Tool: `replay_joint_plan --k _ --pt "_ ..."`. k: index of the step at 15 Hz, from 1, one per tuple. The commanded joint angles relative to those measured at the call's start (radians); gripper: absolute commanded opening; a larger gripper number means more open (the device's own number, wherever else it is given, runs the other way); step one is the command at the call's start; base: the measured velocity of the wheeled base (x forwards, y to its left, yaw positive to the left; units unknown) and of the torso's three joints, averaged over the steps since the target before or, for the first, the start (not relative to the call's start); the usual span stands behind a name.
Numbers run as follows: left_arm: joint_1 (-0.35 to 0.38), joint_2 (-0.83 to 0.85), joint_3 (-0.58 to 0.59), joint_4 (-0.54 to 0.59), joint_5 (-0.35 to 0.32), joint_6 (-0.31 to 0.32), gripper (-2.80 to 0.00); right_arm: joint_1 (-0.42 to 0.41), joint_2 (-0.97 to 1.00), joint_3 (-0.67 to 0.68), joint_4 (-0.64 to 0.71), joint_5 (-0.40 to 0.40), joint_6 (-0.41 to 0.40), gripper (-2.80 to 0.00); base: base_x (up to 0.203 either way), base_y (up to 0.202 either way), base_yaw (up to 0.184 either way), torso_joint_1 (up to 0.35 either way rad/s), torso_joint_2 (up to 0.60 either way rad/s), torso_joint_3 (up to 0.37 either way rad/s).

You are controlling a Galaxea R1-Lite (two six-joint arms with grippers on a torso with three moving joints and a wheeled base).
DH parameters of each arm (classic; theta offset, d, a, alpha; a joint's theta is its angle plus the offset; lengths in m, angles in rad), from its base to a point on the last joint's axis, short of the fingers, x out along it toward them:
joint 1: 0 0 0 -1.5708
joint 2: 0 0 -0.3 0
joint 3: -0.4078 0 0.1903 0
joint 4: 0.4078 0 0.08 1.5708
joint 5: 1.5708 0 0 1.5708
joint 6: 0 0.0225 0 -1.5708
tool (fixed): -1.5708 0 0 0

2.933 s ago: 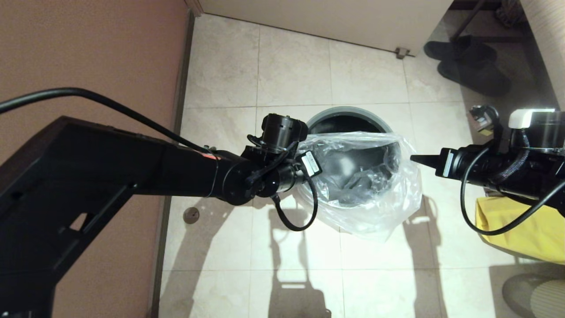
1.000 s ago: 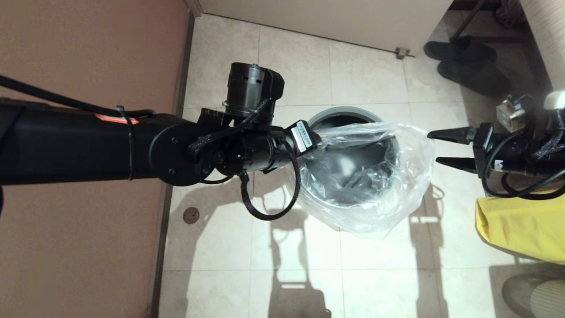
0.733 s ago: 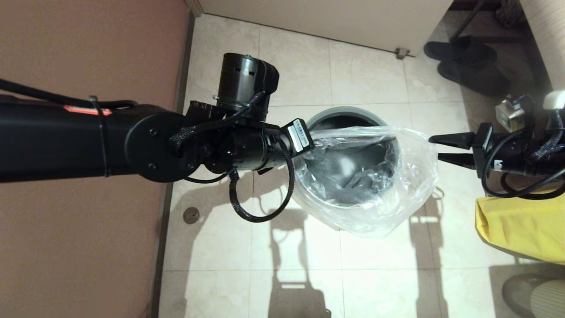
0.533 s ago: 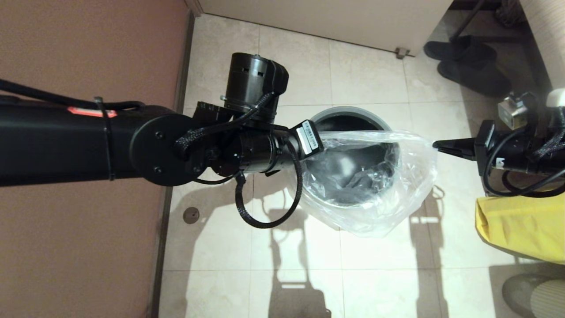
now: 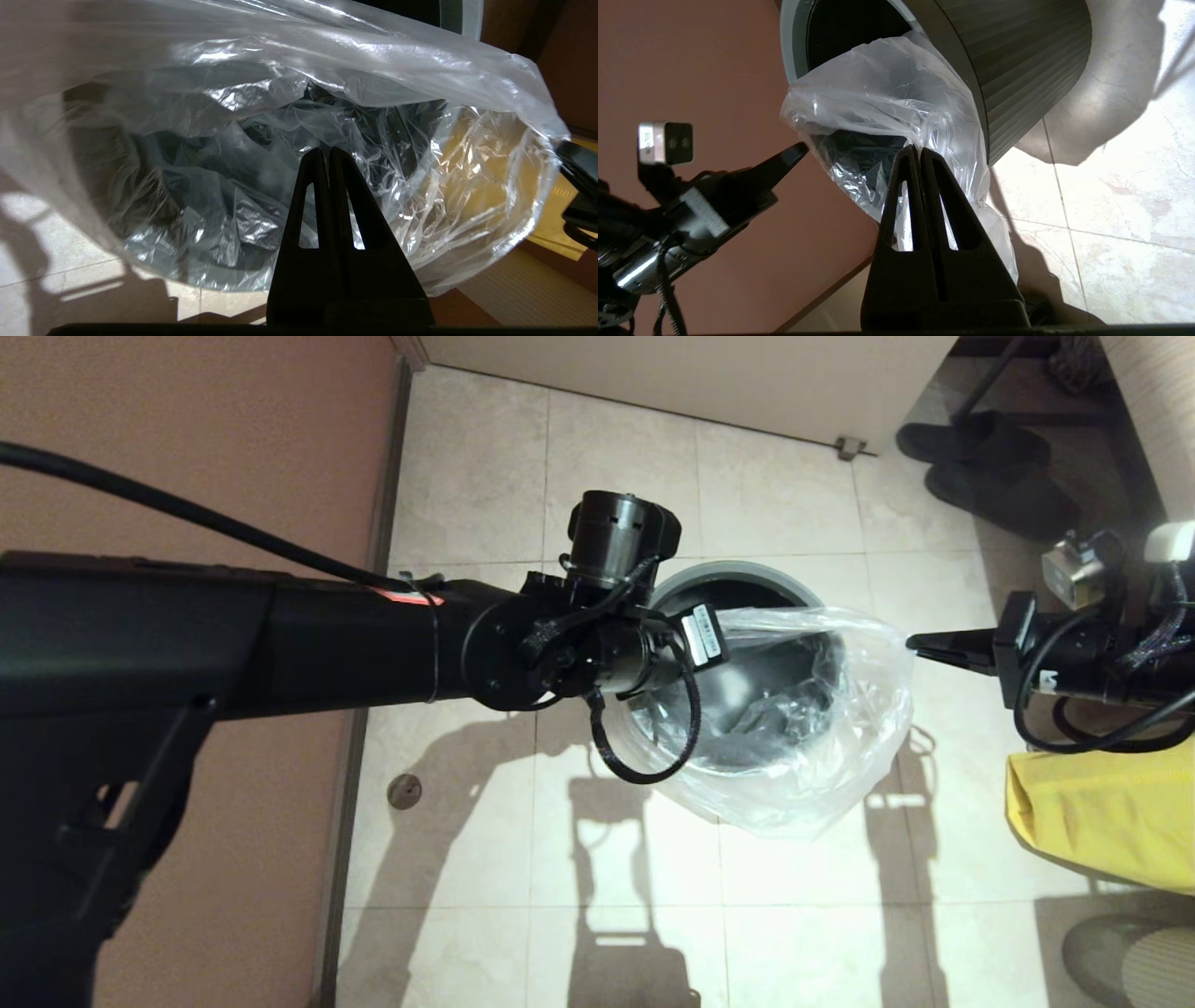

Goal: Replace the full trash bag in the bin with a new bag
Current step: Put the new garbage bag on the trash can

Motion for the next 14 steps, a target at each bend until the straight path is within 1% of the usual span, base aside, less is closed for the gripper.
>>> replay_joint_plan --k 1,3,6,7,8,9,11,13,14 --pt "-0.002 0.054 -0.044 0.005 0.0 -0.003 -2.8 0.002 -0.016 0.007 -0.004 0.004 -0.001 -2.8 0.0 0.0 0.0 0.0 0.0 0.0" --pt "-0.005 0.079 -0.069 0.004 0.001 -0.002 -2.8 0.005 -0.021 0.012 -0.007 0.006 -0.008 -2.8 0.0 0.0 0.0 0.0 0.0 0.0" --pt "-0.003 0.124 -0.15 0.003 0.004 0.007 -2.8 0.011 -0.023 0.018 -0.009 0.012 -0.008 -2.8 0.0 0.0 0.0 0.0 0.0 0.0" --pt "0.0 0.143 -0.154 -0.014 0.005 0.044 -2.8 0.012 -0.03 0.019 -0.009 0.013 -0.008 -2.8 0.0 0.0 0.0 0.0 0.0 0.0" --pt "0.001 0.158 -0.159 -0.059 0.013 0.069 -2.8 0.013 -0.038 0.026 -0.009 0.014 -0.008 -2.8 0.0 0.0 0.0 0.0 0.0 0.0" --pt "0.002 0.162 -0.16 -0.101 0.026 0.079 -2.8 0.013 -0.052 0.037 -0.009 0.015 -0.011 -2.8 0.0 0.0 0.0 0.0 0.0 0.0" --pt "0.006 0.167 -0.16 -0.116 0.03 0.08 -2.8 0.013 -0.068 0.05 -0.009 0.017 -0.02 -2.8 0.0 0.0 0.0 0.0 0.0 0.0" --pt "0.027 0.172 -0.16 -0.156 0.035 0.078 -2.8 0.013 -0.077 0.061 -0.009 0.02 -0.021 -2.8 0.0 0.0 0.0 0.0 0.0 0.0" --pt "0.036 0.173 -0.16 -0.176 0.055 0.078 -2.8 0.013 -0.083 0.068 -0.009 0.03 -0.021 -2.8 0.0 0.0 0.0 0.0 0.0 0.0"
